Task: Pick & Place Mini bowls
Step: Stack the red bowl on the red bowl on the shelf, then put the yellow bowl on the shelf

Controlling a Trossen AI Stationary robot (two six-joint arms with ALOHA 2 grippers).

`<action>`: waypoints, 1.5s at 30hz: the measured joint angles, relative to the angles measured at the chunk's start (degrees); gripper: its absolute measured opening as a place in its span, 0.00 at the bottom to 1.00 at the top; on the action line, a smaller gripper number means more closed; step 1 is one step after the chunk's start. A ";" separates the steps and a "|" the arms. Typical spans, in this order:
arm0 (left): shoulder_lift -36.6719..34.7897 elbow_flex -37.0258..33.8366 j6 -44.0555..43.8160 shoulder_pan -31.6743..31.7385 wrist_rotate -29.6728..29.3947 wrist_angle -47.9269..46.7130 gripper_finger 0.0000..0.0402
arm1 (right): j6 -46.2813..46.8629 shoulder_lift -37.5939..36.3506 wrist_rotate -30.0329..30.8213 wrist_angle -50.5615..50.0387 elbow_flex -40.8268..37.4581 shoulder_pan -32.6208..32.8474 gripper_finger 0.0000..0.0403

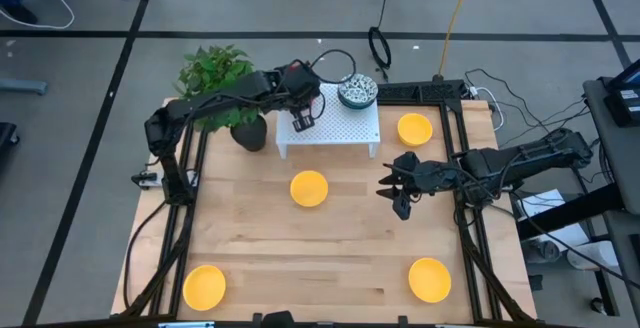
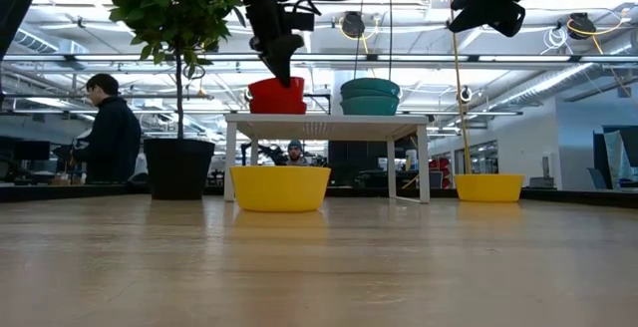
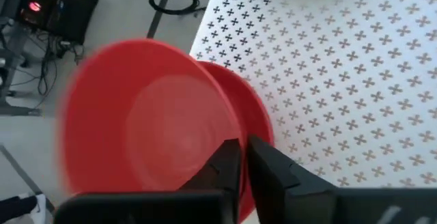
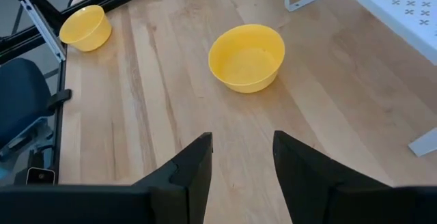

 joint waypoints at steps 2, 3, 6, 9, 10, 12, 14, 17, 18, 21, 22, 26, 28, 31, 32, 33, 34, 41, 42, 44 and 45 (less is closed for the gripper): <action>0.08 0.00 0.43 -0.07 0.04 -0.10 0.11 | 0.01 0.00 0.00 -0.01 0.00 0.00 0.35; 0.09 0.00 0.66 -0.09 0.07 -0.11 0.12 | 0.01 0.00 0.00 0.00 0.00 0.00 0.35; 0.09 0.00 0.86 -0.07 0.09 -0.07 0.15 | 0.02 0.00 0.00 0.00 0.00 0.00 0.35; 0.09 0.00 0.83 -0.03 0.03 -0.03 0.19 | 0.00 0.00 0.00 0.00 0.00 0.00 0.35; 0.09 0.00 0.77 -0.05 0.03 0.00 0.20 | -0.03 0.00 0.00 0.00 0.00 -0.02 0.35; 0.09 0.00 0.73 -0.08 0.03 0.01 0.24 | -0.26 0.00 0.00 -0.01 0.00 -0.04 0.35; 0.09 0.00 0.17 -0.16 0.05 0.00 0.28 | -0.78 0.00 0.00 0.00 0.00 -0.04 0.35; 0.08 0.00 -1.44 -0.67 0.01 0.04 0.35 | -1.75 0.00 -0.01 0.00 0.00 -0.04 0.35; -0.13 0.00 -1.94 -0.95 0.05 0.03 0.37 | -1.81 0.00 0.00 0.00 0.00 -0.06 0.35; -0.90 0.00 -2.67 -2.59 0.49 0.68 0.42 | -1.92 0.00 -0.02 -0.01 0.00 -0.44 0.35; -1.40 0.00 -2.65 -3.18 0.70 0.67 0.44 | -1.92 0.00 -0.02 -0.02 0.00 -0.64 0.35; -3.45 0.00 -3.19 -6.81 2.47 1.01 0.47 | -1.92 0.02 -0.03 -0.16 0.00 -1.62 0.35; -4.46 0.00 -5.72 -9.15 3.91 1.06 0.47 | -1.91 0.02 -0.02 -0.22 0.00 -2.10 0.35; -5.51 0.02 -12.28 -12.80 7.84 0.87 0.47 | -1.96 0.02 0.00 -0.50 0.00 -2.49 0.35; -5.67 0.04 -15.02 -14.06 9.40 0.75 0.47 | -2.32 0.02 -0.04 -0.50 0.00 -2.66 0.35; -5.79 0.04 -17.71 -15.21 10.95 0.42 0.47 | -2.86 0.02 -0.15 -0.52 0.00 -2.69 0.35; -5.79 0.04 -20.35 -16.51 12.23 -0.21 0.47 | -3.43 0.02 -0.15 -0.52 0.00 -2.69 0.35; -5.64 0.04 -41.54 -26.35 19.94 -10.57 0.47 | -8.70 0.02 -0.20 -0.44 0.00 -2.71 0.35; -5.60 0.04 -45.33 -27.96 20.42 -12.22 0.47 | -9.32 0.02 -0.19 -0.44 0.00 -2.69 0.35; -5.60 0.04 -52.29 -31.42 21.54 -14.74 0.47 | -10.12 0.02 -0.22 -0.44 0.00 -2.69 0.35; -5.60 0.04 -55.77 -33.31 21.98 -16.11 0.47 | -10.52 0.02 -0.31 -0.44 0.00 -2.69 0.35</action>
